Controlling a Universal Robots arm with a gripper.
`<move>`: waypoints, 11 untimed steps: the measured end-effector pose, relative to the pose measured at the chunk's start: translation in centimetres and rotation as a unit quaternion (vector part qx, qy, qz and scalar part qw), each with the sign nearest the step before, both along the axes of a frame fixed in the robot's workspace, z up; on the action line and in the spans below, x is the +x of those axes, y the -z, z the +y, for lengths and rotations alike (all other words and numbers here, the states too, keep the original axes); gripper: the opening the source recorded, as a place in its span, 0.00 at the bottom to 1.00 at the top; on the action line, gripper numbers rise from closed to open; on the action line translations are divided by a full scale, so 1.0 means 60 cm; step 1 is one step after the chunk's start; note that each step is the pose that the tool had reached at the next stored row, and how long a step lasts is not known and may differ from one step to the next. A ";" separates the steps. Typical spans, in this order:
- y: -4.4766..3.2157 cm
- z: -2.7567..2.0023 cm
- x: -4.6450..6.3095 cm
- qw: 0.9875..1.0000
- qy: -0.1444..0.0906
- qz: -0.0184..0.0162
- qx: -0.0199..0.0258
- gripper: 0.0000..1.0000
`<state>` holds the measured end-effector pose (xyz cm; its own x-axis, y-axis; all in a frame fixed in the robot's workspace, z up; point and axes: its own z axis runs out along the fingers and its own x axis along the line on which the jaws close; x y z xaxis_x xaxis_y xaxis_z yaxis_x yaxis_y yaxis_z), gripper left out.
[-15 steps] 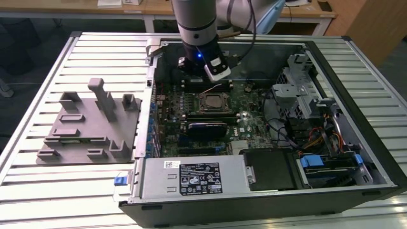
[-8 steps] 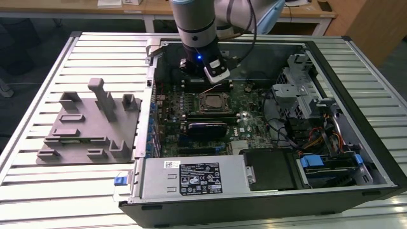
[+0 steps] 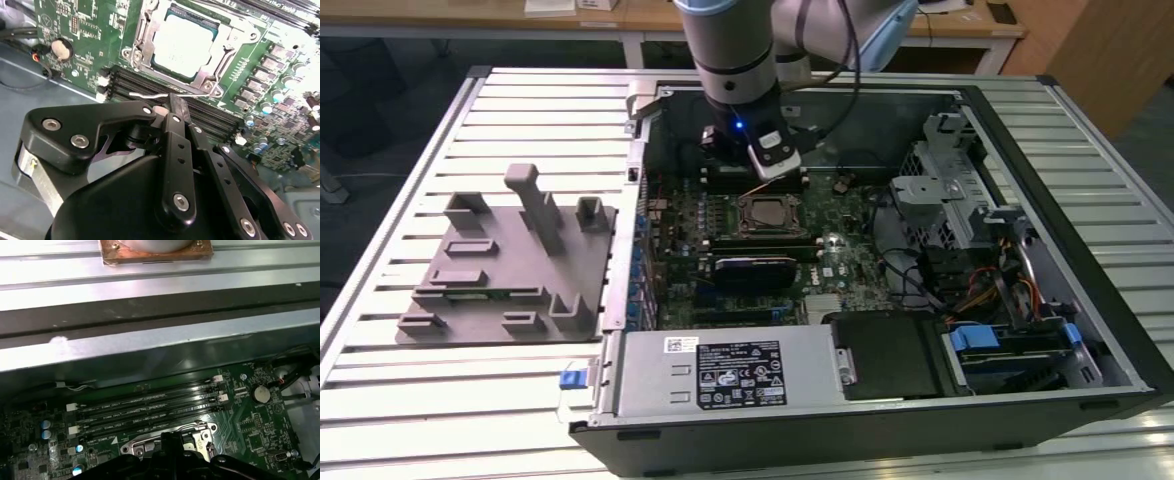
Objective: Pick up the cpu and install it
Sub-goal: 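Install the first cpu locking lever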
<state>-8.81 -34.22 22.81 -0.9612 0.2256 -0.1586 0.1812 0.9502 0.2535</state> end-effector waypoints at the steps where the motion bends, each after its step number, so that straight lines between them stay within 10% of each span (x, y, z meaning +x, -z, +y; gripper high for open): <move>1: 0.001 0.0002 0.001 1.000 0.003 0.000 0.000 0.11; 11: 0.012 0.0060 0.014 1.000 0.023 0.000 0.000 0.11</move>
<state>-7.99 -33.86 22.11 -0.9500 0.2691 -0.1586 0.2243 0.9410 0.2535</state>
